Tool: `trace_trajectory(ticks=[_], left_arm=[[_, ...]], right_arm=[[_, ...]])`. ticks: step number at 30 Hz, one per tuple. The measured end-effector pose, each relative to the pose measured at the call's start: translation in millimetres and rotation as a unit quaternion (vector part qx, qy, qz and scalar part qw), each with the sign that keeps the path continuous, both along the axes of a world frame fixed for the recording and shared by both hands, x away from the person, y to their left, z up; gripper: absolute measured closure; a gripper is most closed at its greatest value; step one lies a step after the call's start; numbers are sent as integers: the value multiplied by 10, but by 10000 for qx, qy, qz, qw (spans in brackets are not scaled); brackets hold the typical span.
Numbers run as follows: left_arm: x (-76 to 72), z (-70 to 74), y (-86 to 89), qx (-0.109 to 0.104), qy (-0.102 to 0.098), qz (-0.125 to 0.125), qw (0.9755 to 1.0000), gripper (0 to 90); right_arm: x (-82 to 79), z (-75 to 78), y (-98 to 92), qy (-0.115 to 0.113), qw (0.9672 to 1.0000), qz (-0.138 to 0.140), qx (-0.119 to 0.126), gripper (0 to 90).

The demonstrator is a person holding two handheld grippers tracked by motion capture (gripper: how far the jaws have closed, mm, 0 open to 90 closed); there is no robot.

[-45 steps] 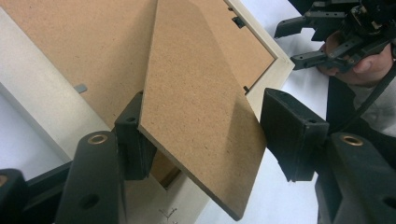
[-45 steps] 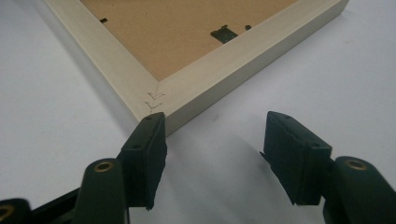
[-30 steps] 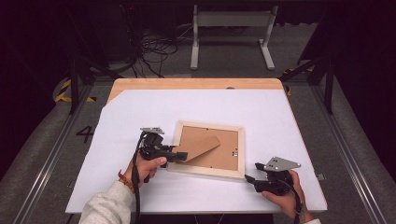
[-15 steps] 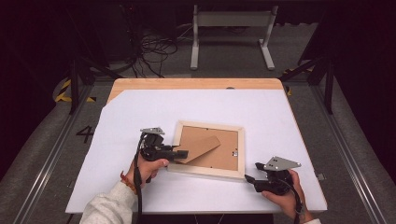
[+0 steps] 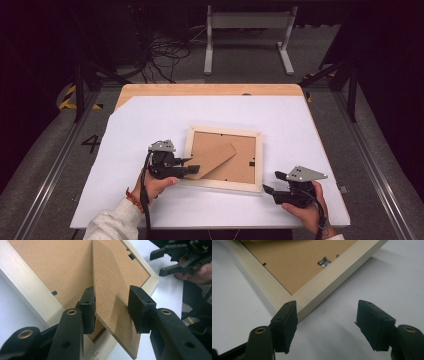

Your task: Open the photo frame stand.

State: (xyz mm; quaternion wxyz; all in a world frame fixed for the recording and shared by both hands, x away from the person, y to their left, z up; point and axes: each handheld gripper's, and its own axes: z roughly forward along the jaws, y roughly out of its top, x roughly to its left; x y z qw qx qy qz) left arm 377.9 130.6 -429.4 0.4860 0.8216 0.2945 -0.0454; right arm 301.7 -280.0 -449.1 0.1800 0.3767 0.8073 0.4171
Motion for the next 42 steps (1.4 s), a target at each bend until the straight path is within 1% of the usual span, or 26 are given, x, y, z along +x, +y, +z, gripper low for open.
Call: trace_trajectory(ticks=[2,4,6,10,12,13,15,16,17,20,23,24,26,27,29,30,31,32,33,35,38,39,42], left_arm=[[-25,0,9,12,-45,-21,10000,603],[-50,2,15,60,-107,-31,9999,606],[-59,1,17,47,-112,-37,9999,609],[-92,-5,30,98,-182,-76,9998,612],[-106,-5,35,96,-196,-91,9997,615],[-112,-4,36,111,-216,-94,9997,616],[-120,-4,40,139,-270,-133,9995,617],[-141,-4,41,144,-243,-108,9995,619],[-145,-5,43,149,-295,-117,9994,620],[-160,1,43,176,-351,-141,9991,620],[-180,9,40,175,-377,-130,9991,619],[-193,16,39,179,-386,-121,9990,620],[-211,32,39,215,-482,-157,9985,620],[-229,38,36,230,-483,-144,9985,620],[-255,44,37,312,-593,-198,9976,621],[-266,46,38,331,-610,-211,9974,622],[-277,47,39,339,-650,-197,9971,623],[-288,51,38,398,-703,-230,9965,624],[-297,52,33,425,-716,-230,9963,625],[-306,54,31,435,-733,-231,9961,625],[-309,51,34,434,-737,-249,9960,625],[-319,49,31,446,-750,-218,9959,625],[-330,52,32,437,-758,-230,9959,624]], right_arm=[[5,22,1,-23,10000,-6,42,326],[18,43,3,-39,9999,8,138,321],[41,67,15,-62,9998,9,167,314],[103,106,42,-104,9995,-27,289,309],[151,122,58,-90,9992,-53,396,306],[166,121,66,-89,9991,-55,403,301],[197,116,82,-79,9990,-6,444,299],[219,111,102,-65,9991,-4,408,294],[224,111,109,-47,9991,19,421,293],[248,102,136,-51,9992,57,384,290],[269,92,156,-29,9993,95,359,285],[277,90,158,-16,9992,146,385,282],[291,86,173,8,9991,179,372,274],[298,83,176,19,9991,211,374,271],[327,68,192,67,9989,245,384,268],[342,58,203,84,9989,248,380,266],[352,52,210,102,9989,268,358,265],[367,40,227,111,9991,280,304,265],[377,29,250,79,9993,281,212,252],[395,26,273,97,9991,327,253,255],[408,32,291,93,9990,375,242,259],[416,32,298,97,9988,416,244,258],[428,28,309,152,9982,508,285,272]])
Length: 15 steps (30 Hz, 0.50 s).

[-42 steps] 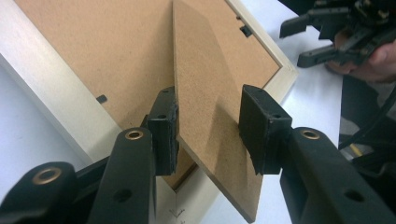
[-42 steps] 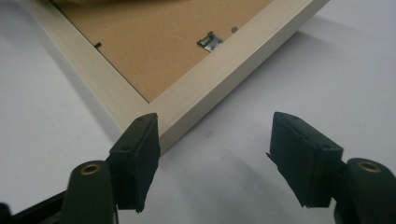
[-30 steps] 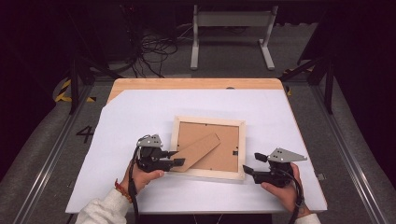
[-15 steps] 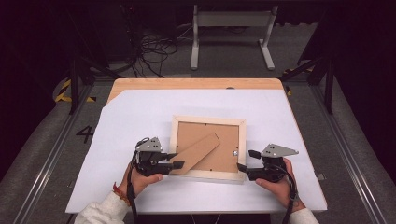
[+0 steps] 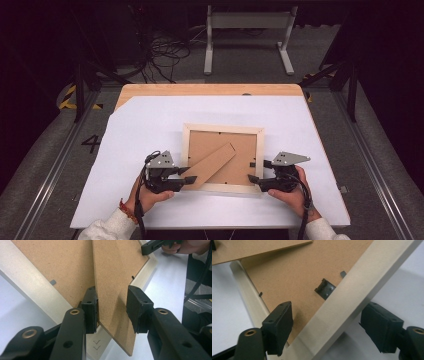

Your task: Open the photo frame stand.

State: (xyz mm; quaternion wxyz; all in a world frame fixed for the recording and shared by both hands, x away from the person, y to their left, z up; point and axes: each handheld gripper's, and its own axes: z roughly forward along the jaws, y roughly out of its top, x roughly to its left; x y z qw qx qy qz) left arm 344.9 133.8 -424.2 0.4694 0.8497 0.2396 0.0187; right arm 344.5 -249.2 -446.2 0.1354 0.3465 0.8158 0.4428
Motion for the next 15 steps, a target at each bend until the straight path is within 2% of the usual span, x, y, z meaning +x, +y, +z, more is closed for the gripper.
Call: trace_trajectory(ticks=[5,10,15], left_arm=[[-8,7,4,-18,-73,-24,10000,624],[-22,12,3,-12,-84,-44,10000,623],[-34,23,-2,48,-139,-51,9999,621]], right_arm=[[34,-19,12,197,9997,84,124,283],[34,-18,-3,332,9991,41,268,323],[30,-10,-27,371,9986,4,375,351]])
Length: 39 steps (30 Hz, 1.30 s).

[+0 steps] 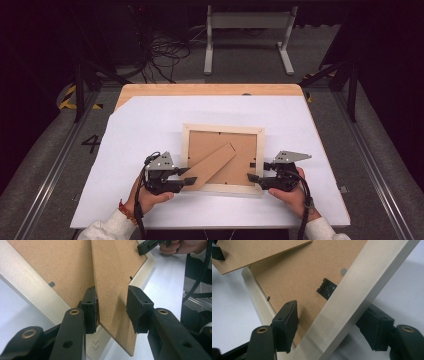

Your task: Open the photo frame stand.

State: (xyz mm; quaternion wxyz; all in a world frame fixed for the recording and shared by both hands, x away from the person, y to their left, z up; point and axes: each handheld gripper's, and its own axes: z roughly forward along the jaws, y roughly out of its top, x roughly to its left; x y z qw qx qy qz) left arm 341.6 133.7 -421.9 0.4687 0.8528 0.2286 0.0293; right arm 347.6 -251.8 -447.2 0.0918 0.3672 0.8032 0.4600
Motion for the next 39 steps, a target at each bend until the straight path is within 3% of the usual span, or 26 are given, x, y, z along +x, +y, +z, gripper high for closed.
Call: trace_trajectory(ticks=[4,11,23,27,30,34,37,39], left_arm=[[9,-5,-3,23,-41,19,10000,622],[60,30,-59,53,-211,138,9997,638],[137,22,-104,74,-256,291,9992,658],[151,8,-104,108,-305,279,9991,666],[126,32,-88,18,-331,145,9993,680],[72,18,-93,174,-452,103,9988,684],[15,10,-82,291,-499,15,9983,708],[-28,7,-79,354,-532,-35,9980,720]], right_arm=[[-11,9,-9,-40,9999,-121,64,385],[-21,44,-41,-370,9984,-418,113,436],[59,106,-4,-830,9923,-905,-174,489],[84,106,-34,-831,9926,-878,-81,514],[90,111,-62,-836,9933,-794,-94,527],[84,110,-65,-888,9932,-755,-18,523],[65,111,-29,-924,9935,-654,-93,421],[80,88,7,-811,9955,-479,-130,372]])
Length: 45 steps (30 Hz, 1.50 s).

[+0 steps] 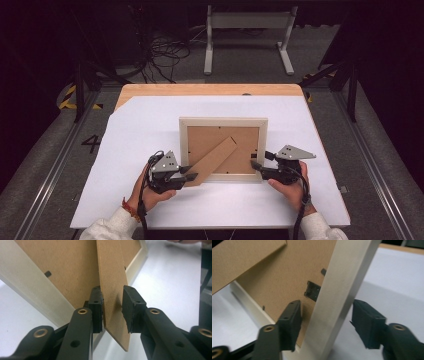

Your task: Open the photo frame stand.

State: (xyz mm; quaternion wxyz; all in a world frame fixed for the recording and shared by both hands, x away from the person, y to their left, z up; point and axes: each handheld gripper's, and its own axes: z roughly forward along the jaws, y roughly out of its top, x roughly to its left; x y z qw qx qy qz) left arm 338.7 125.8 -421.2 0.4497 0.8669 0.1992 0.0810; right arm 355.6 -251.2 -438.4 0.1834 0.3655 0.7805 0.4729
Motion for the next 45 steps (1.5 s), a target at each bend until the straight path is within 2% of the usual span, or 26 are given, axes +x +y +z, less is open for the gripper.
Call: trace_trajectory(ticks=[2,4,6,9,14,17,23,26,29,35,38,45], left_arm=[[-26,-1,-3,39,-34,-13,10000,728],[-30,6,-3,47,-53,-23,10000,728],[-26,6,-3,35,-31,-3,10000,727],[-28,-4,-7,29,-39,19,10000,727],[-14,-9,-11,17,-45,43,10000,730],[8,6,-33,-3,-88,71,9999,730],[112,-14,-60,-76,-51,232,9997,728],[124,2,-64,-127,-52,228,9996,731],[92,14,-72,-155,-49,177,9997,734],[-70,40,-98,-31,-187,-8,9998,736],[-140,37,-116,59,-233,-51,9997,739],[-229,27,-140,110,-266,-69,9996,745]], right_arm=[[19,-36,48,131,9997,187,-94,348],[15,-62,93,165,9993,299,-163,373],[11,-66,121,162,9992,272,-228,360],[13,-67,105,207,9992,310,-167,380],[2,-59,106,198,9993,259,-177,390],[11,-54,103,110,9996,140,-219,396],[62,-54,105,25,9997,-7,-257,392],[104,-57,114,-50,9995,-78,-289,390],[118,-58,125,-108,9994,-122,-317,389],[49,-55,152,-206,9988,-210,-394,388],[17,-51,165,-269,9983,-224,-456,389],[-34,-52,174,-333,9979,-251,-498,397]])
